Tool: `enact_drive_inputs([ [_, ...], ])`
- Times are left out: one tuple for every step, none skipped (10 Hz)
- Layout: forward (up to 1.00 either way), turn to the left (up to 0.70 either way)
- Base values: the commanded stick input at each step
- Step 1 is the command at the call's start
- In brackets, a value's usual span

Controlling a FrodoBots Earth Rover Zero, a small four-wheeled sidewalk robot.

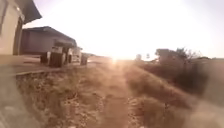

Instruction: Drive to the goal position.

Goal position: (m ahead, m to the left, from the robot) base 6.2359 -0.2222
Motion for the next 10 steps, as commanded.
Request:
enact_drive_inputs([
  [0.7, 0.0],
  [0.7, 0.0],
  [0.7, 0.0],
  [0.7, 0.0],
  [0.7, 0.0],
  [0.7, 0.0],
  [0.7, 0.0],
  [0.7, 0.0],
  [0.7, 0.0],
  [0.7, 0.0],
])
